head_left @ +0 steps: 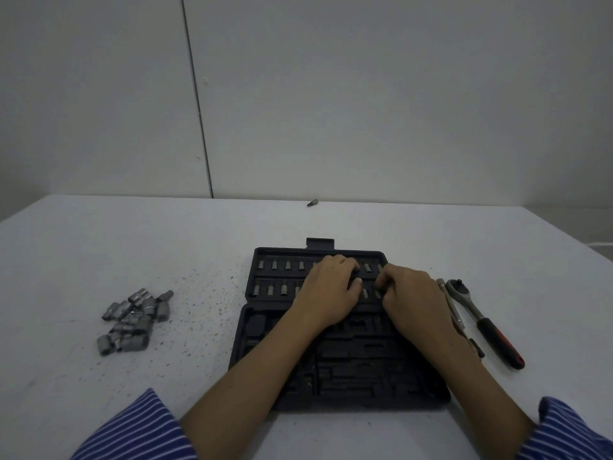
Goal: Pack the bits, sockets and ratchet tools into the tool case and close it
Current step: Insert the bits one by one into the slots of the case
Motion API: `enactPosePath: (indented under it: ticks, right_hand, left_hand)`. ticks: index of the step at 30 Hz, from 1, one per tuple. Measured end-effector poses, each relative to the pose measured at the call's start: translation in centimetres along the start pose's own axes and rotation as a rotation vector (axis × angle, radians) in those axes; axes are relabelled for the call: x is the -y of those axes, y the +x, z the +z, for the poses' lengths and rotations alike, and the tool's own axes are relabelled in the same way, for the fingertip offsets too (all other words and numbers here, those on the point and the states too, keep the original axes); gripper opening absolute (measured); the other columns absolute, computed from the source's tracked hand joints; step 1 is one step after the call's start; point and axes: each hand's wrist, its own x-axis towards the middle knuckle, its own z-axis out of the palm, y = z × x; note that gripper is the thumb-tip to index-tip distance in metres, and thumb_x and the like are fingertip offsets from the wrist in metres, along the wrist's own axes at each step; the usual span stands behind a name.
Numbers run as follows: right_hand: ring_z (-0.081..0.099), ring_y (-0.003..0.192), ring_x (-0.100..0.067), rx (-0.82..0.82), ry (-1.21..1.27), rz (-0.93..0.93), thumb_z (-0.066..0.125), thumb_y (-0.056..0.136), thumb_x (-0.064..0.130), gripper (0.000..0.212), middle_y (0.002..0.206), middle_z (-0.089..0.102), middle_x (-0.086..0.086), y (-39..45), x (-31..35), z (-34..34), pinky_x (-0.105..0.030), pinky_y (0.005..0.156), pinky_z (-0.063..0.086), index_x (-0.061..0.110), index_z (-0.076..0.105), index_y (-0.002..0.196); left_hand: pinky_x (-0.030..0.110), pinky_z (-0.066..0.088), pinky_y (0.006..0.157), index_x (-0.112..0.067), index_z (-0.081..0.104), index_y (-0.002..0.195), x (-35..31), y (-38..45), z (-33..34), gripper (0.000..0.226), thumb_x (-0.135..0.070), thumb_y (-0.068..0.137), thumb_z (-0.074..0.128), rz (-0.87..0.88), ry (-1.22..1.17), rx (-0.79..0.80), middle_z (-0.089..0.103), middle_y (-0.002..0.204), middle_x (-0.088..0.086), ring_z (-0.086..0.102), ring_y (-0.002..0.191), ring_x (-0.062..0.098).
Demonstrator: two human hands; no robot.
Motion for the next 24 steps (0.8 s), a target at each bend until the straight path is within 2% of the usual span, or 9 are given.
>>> enactPosePath:
  ticks: [3, 8, 16, 22, 24]
  right_hand:
    - [0.059, 0.080, -0.020, -0.020, 0.019, -0.023, 0.046, 0.084, 0.001, 0.025, 0.089, 0.068, -0.001, 0.0, 0.0, 0.1, -0.030, 0.065, 0.044, 0.015, 0.066, 0.090]
    - [0.050, 0.070, -0.016, -0.023, 0.003, -0.053, 0.046, 0.083, 0.002, 0.025, 0.085, 0.067, 0.000, 0.1, -0.4, 0.5, -0.027, 0.060, 0.037, 0.017, 0.066, 0.085]
    - [0.053, 0.067, -0.017, -0.020, 0.013, -0.051, 0.047, 0.084, 0.007, 0.025, 0.076, 0.065, 0.001, 0.7, -0.4, 0.5, -0.026, 0.056, 0.034, 0.021, 0.065, 0.076]
    - [0.058, 0.067, -0.019, 0.004, 0.025, -0.067, 0.046, 0.085, 0.008, 0.026, 0.082, 0.068, -0.003, 1.3, -0.2, 0.6, -0.026, 0.055, 0.039, 0.020, 0.069, 0.086]
    - [0.059, 0.070, -0.019, 0.025, 0.023, -0.066, 0.046, 0.086, 0.011, 0.025, 0.084, 0.068, -0.002, 1.6, 0.0, 0.7, -0.024, 0.051, 0.035, 0.021, 0.068, 0.090]
  left_hand:
    - [0.033, 0.037, 0.097, -0.012, 0.052, 0.121, 0.0, 0.0, 0.0, 0.030, -0.027, 0.096, 0.043, 0.002, 0.000, -0.001, 0.054, 0.124, 0.003, 0.044, 0.116, 0.018]
    - [0.035, 0.038, 0.096, -0.012, 0.053, 0.120, 0.1, 0.0, 0.1, 0.030, -0.026, 0.095, 0.044, 0.005, 0.000, -0.006, 0.055, 0.123, 0.004, 0.045, 0.115, 0.019]
    - [0.038, 0.039, 0.095, -0.011, 0.053, 0.119, 0.1, 0.2, 0.0, 0.030, -0.027, 0.095, 0.045, -0.004, 0.017, 0.015, 0.055, 0.121, 0.004, 0.046, 0.114, 0.021]
    - [0.038, 0.040, 0.094, -0.012, 0.054, 0.117, 0.0, 0.5, -0.4, 0.028, -0.026, 0.095, 0.046, -0.036, -0.003, 0.042, 0.056, 0.120, 0.005, 0.046, 0.114, 0.022]
    - [0.039, 0.041, 0.092, -0.012, 0.055, 0.116, -0.1, 0.6, -0.7, 0.027, -0.026, 0.095, 0.046, -0.039, 0.003, 0.047, 0.056, 0.118, 0.006, 0.046, 0.113, 0.022]
